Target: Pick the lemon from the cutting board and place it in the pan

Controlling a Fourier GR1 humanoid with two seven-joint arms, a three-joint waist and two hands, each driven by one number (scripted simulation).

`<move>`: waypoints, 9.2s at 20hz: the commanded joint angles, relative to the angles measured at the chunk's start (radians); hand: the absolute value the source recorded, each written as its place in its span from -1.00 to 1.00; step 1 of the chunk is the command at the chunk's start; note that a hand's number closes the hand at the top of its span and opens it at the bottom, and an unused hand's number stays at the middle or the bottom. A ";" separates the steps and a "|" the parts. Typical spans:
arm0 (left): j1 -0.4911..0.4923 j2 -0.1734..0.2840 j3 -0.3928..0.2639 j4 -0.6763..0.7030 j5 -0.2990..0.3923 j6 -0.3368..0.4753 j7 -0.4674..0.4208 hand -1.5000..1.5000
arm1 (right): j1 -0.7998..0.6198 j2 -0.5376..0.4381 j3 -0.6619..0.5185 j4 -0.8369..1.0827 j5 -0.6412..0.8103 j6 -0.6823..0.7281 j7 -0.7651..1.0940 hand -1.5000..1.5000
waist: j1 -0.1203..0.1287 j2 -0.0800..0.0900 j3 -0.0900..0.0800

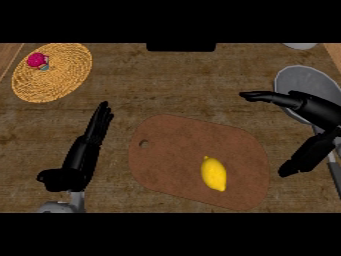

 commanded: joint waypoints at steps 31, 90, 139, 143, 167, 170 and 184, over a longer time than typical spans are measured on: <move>0.006 -0.002 0.078 -0.008 -0.005 -0.085 -0.002 0.00 | 0.054 0.252 0.273 -0.125 0.816 0.100 0.239 -1.00 | -0.007 0.000 0.000; -0.024 -0.076 0.086 -0.019 -0.067 -0.064 0.057 0.00 | -0.190 0.626 -0.289 0.169 1.292 -1.001 1.227 1.00 | -0.005 0.001 0.000; -0.039 -0.085 0.080 -0.003 -0.076 -0.088 0.028 0.00 | -0.353 0.094 -1.041 1.076 0.480 -1.047 0.050 -1.00 | 0.031 0.020 0.005; 0.045 -0.074 0.065 -0.065 -0.064 -0.101 0.033 0.00 | -0.287 0.048 -1.112 1.085 0.379 -0.885 -0.034 -1.00 | 0.021 0.010 0.004; -0.007 -0.050 0.130 -0.056 -0.048 -0.117 0.061 0.00 | 0.209 0.230 -0.895 0.571 0.184 -0.567 -0.089 -1.00 | -0.015 -0.002 -0.001; 0.102 -0.084 0.069 -0.072 -0.093 -0.098 -0.013 0.00 | 0.241 0.206 -0.879 0.474 0.138 -0.561 -0.010 -1.00 | -0.011 -0.002 0.000; 0.049 -0.084 0.085 -0.063 -0.094 -0.096 0.037 0.00 | 0.244 0.221 -0.782 0.499 0.194 -0.755 -0.034 -1.00 | -0.004 0.000 0.000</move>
